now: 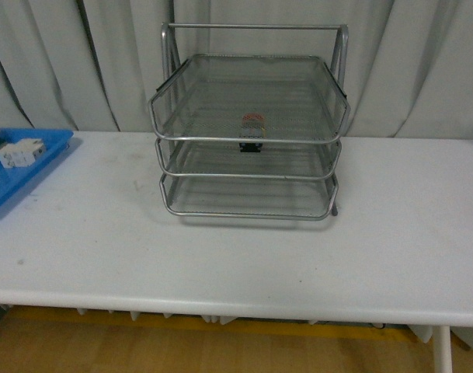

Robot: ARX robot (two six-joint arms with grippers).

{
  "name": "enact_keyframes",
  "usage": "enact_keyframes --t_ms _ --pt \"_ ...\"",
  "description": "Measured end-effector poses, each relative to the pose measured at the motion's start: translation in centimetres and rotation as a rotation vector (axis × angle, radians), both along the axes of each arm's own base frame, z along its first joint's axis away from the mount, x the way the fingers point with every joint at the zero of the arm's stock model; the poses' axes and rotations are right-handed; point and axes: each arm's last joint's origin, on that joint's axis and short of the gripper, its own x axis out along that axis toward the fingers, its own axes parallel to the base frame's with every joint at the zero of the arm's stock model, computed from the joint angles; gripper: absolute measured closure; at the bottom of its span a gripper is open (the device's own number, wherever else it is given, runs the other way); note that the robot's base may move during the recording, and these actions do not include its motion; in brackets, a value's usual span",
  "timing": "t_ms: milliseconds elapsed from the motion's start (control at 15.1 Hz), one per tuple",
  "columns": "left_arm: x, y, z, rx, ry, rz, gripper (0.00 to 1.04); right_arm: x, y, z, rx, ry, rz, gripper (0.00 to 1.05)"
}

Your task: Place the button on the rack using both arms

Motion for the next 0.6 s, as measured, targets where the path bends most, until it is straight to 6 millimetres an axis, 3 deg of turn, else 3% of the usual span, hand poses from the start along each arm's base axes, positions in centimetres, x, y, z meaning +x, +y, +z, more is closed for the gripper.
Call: enact_keyframes --t_ms 198,595 --pt "0.0 0.0 0.0 0.0 0.0 0.0 0.07 -1.2 0.0 0.2 -0.01 -0.074 0.0 1.03" --pt "0.0 0.0 0.0 0.0 0.0 0.0 0.07 -2.8 0.0 -2.0 -0.014 -0.057 0.0 1.03"
